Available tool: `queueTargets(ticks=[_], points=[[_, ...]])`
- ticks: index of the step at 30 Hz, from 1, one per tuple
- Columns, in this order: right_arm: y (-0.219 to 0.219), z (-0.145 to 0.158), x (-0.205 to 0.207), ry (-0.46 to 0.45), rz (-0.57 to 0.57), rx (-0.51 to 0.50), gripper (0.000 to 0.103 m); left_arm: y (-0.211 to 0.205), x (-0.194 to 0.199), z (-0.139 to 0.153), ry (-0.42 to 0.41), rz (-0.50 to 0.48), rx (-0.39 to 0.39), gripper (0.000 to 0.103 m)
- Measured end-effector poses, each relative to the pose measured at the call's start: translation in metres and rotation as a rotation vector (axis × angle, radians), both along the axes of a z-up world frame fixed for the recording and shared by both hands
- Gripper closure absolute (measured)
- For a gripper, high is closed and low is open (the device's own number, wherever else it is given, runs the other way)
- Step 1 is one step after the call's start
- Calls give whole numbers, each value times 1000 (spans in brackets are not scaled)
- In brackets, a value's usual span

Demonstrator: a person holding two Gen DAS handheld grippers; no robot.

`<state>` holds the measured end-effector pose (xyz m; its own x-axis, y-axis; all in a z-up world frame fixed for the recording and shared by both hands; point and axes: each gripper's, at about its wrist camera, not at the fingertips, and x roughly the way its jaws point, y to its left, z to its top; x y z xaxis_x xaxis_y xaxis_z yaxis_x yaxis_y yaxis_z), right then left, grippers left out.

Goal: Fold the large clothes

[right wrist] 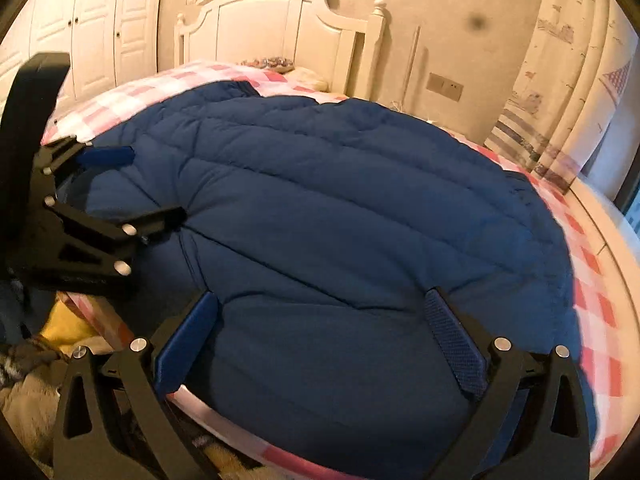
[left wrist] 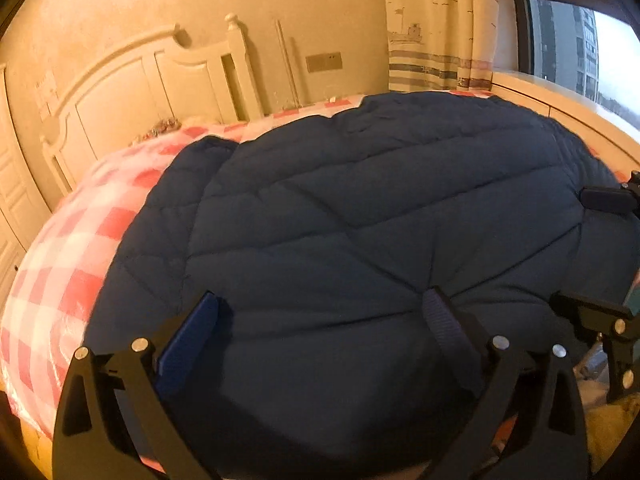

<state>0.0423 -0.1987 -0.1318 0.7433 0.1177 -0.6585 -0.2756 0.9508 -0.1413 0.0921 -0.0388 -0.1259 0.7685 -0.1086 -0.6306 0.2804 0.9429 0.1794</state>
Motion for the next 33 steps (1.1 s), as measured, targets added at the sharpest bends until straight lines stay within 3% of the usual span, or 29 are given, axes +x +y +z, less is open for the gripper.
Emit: queueTargets(ticks=[5, 8, 10, 14, 18, 23, 28, 32, 33], points=[[-58, 20, -16, -43, -146, 91, 5, 59, -6, 17, -67, 123, -73, 2], [-100, 3, -23, 6, -238, 168, 5, 97, 9, 6, 0, 211, -128, 2], [-110, -10, -33, -14, -223, 210, 5, 111, 12, -3, 22, 191, -198, 2], [-108, -17, -31, -27, -218, 184, 5, 101, 16, -7, 4, 200, -142, 2], [-113, -4, -37, 8, -204, 214, 5, 104, 18, -7, 28, 189, -147, 2], [-158, 7, -80, -67, -264, 516, 5, 111, 9, 1, 40, 194, -165, 2], [-217, -22, -117, -70, -391, 841, 6, 102, -7, 31, -53, 170, -178, 2], [-223, -44, -114, -34, -353, 956, 26, 79, -5, 58, -123, 129, -154, 2], [-219, -44, -110, -36, -332, 964, 27, 70, -1, 64, -140, 119, -137, 2]])
